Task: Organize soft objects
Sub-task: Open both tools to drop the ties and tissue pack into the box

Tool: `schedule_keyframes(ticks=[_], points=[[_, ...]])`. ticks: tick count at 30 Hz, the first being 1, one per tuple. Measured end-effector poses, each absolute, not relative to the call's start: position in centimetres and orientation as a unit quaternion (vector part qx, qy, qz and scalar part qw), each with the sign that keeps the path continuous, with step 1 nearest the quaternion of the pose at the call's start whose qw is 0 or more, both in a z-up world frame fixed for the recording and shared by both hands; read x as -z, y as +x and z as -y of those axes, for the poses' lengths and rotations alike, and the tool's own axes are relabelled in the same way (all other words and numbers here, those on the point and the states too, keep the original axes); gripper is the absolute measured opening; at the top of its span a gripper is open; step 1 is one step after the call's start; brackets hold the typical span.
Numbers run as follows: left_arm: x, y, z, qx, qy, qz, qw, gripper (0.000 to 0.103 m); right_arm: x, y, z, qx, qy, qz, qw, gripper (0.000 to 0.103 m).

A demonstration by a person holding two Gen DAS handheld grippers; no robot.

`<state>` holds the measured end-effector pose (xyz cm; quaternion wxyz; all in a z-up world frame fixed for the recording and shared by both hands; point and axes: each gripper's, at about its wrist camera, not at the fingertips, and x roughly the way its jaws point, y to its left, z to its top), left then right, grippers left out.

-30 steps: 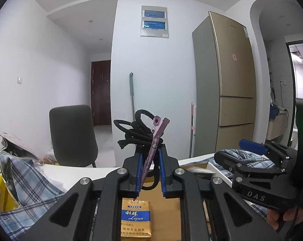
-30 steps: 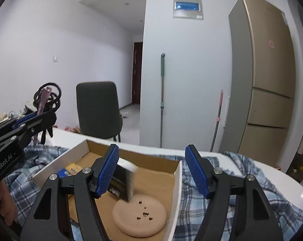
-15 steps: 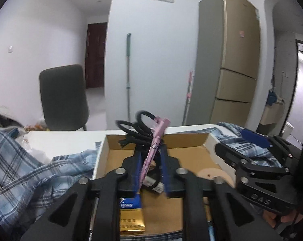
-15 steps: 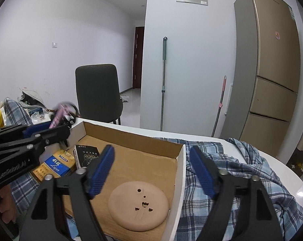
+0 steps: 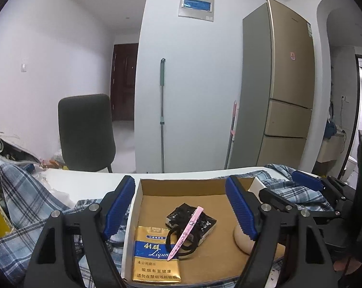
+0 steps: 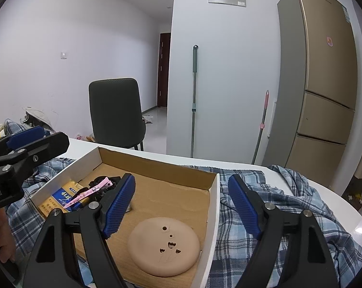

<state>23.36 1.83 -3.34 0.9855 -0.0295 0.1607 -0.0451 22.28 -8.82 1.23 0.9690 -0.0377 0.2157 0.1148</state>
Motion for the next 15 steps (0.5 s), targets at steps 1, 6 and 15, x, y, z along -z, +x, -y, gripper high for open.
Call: schedule_keyframes(ticks=[1,6,15], points=[[3.29,23.24,-1.75,0.046,-0.027,-0.158,0.986,0.079,-1.19,22.32,8.88,-0.115,-0.037,-0.216,0.969,0.079],[3.19,23.16,-1.65,0.047,-0.025,-0.157,0.986,0.079,-1.27,22.36,8.96,-0.116,-0.035,-0.215,0.969,0.079],[2.89,23.04,-2.19,0.044,-0.032,-0.154,0.986,0.079,-1.62,22.37,9.26,-0.114,-0.032,-0.209,0.971,0.079]])
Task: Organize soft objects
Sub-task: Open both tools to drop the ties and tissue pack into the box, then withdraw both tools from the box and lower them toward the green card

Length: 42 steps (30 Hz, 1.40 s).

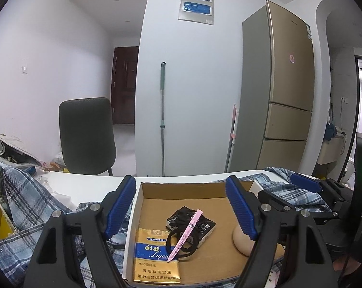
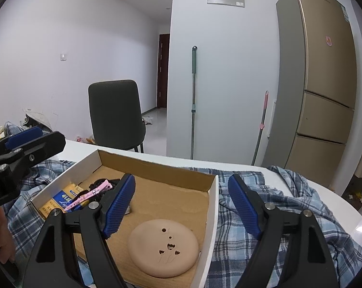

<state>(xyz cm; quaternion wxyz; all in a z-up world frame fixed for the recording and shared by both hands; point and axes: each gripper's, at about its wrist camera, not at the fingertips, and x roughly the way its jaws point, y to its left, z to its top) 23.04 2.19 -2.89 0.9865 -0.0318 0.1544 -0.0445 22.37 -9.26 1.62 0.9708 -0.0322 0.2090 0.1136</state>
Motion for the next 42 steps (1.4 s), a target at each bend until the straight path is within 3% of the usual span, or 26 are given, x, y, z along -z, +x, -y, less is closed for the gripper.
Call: schedule_keyframes(ticks=[12,22,32,41,42], points=[[-1.1,19.4,-1.9,0.036,-0.026,-0.115,0.992,0.079,-6.4,19.4,10.6,-0.109,-0.017,-0.164,0.98,0.079],[-4.9,12.9,-2.2,0.045,-0.036,-0.094,0.994,0.079,-9.6,14.3,13.2,-0.115,0.036,-0.194,0.973,0.079],[-3.3,6.5,-2.0,0.047,-0.019,-0.095,0.994,0.079,-6.3,11.0,13.9,-0.124,0.033,-0.22,0.967,0.079],[0.8,8.4,-1.8,0.047,-0.016,-0.152,0.987,0.079,-3.6,11.1,13.7,-0.137,0.017,-0.226,0.964,0.082],[1.1,8.5,-1.8,0.05,-0.018,-0.158,0.986,0.085,-3.5,11.2,13.7,-0.139,0.016,-0.229,0.963,0.083]])
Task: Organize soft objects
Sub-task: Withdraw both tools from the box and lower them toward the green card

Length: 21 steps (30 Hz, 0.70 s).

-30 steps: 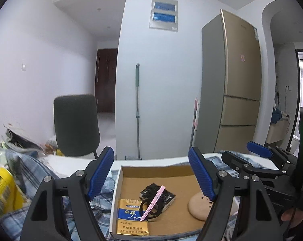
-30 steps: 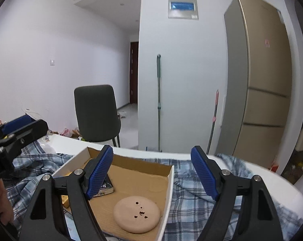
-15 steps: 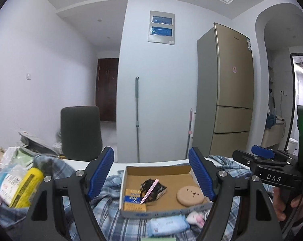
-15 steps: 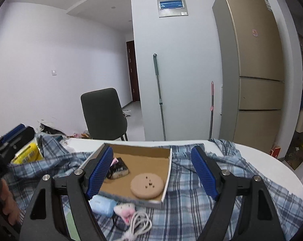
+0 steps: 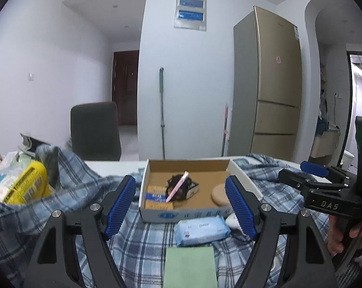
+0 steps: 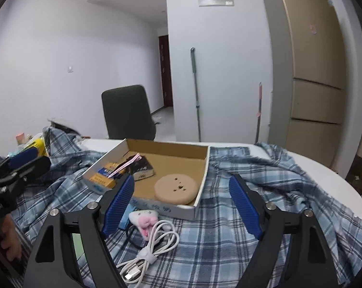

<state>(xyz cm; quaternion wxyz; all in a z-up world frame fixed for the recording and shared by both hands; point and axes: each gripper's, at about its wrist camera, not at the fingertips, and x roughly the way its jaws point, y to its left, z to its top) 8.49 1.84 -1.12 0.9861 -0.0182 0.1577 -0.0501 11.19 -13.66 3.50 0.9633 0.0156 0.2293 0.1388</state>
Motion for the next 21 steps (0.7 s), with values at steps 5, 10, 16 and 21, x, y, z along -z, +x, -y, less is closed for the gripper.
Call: schedule_keyframes(ticks=[5,10,16,21], points=[[1.5,8.5,-2.2,0.041,-0.025,-0.161,0.986,0.103,-3.3,11.0,13.6,-0.144,0.016,-0.228,0.963,0.103],[2.4,9.4,-2.1,0.054,-0.016,-0.21,0.976,0.103,-3.1,11.2,13.4,-0.149,0.019,-0.237,0.96,0.103],[2.6,9.3,-1.5,0.05,-0.002,-0.211,0.976,0.103,-2.9,11.5,13.6,-0.146,0.025,-0.245,0.958,0.103],[2.7,9.5,-1.7,0.05,-0.005,-0.218,0.975,0.103,-2.8,11.6,13.7,-0.146,0.025,-0.249,0.957,0.103]])
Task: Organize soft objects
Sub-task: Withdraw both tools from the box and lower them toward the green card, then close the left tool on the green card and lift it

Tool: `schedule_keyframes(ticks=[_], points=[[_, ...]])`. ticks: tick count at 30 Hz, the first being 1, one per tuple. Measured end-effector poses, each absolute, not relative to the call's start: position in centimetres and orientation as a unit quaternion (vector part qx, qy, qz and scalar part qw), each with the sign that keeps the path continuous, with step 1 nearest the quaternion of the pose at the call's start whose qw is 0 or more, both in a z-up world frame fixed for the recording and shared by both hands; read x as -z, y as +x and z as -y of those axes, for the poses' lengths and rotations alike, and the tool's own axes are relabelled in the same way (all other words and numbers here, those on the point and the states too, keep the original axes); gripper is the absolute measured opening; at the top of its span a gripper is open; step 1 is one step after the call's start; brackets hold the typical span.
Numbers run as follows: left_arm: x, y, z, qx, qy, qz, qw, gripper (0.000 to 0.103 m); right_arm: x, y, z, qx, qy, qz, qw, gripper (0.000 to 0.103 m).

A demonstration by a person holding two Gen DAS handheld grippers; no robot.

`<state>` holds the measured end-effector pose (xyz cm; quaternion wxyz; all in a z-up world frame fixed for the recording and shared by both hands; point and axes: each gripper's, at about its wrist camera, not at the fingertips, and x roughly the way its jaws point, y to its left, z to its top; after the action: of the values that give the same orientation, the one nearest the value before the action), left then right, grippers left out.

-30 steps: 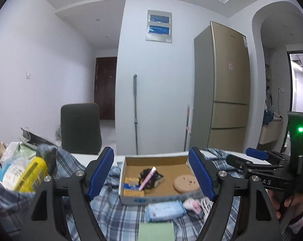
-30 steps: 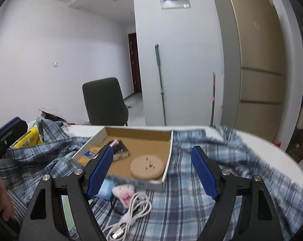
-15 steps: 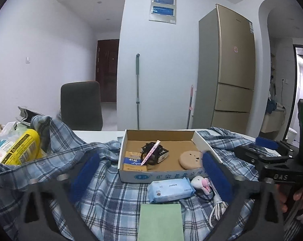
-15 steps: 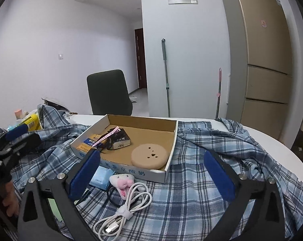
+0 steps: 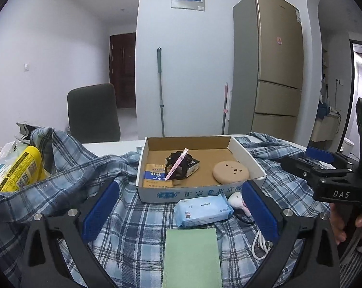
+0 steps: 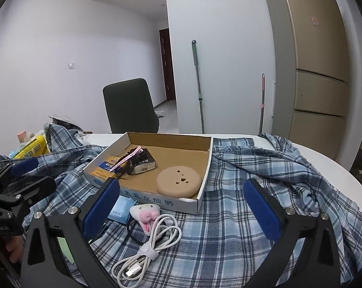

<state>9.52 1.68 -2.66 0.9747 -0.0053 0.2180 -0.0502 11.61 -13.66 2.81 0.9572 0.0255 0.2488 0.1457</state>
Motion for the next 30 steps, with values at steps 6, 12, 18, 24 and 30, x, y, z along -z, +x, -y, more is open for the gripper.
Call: schedule_keyframes(ticks=[6,12,18,24,30], points=[[2.8,9.8,-1.9,0.048,-0.01,-0.225,0.973,0.103,-2.8,11.6,13.6,-0.147,0.024,-0.251,0.957,0.103],[2.9,9.9,-2.0,0.048,-0.009,-0.229,0.972,0.103,-2.8,11.7,13.6,-0.145,0.024,-0.252,0.956,0.103],[4.1,11.4,-2.1,0.019,-0.001,-0.282,0.959,0.103,-2.8,11.7,13.7,-0.145,0.024,-0.251,0.957,0.103],[5.5,13.1,-2.2,0.056,-0.017,-0.34,0.938,0.103,-2.7,11.8,13.5,-0.144,0.017,-0.257,0.956,0.103],[7.4,14.7,-0.9,0.059,0.009,-0.407,0.912,0.103,-2.8,11.7,13.6,-0.144,0.017,-0.254,0.956,0.103]])
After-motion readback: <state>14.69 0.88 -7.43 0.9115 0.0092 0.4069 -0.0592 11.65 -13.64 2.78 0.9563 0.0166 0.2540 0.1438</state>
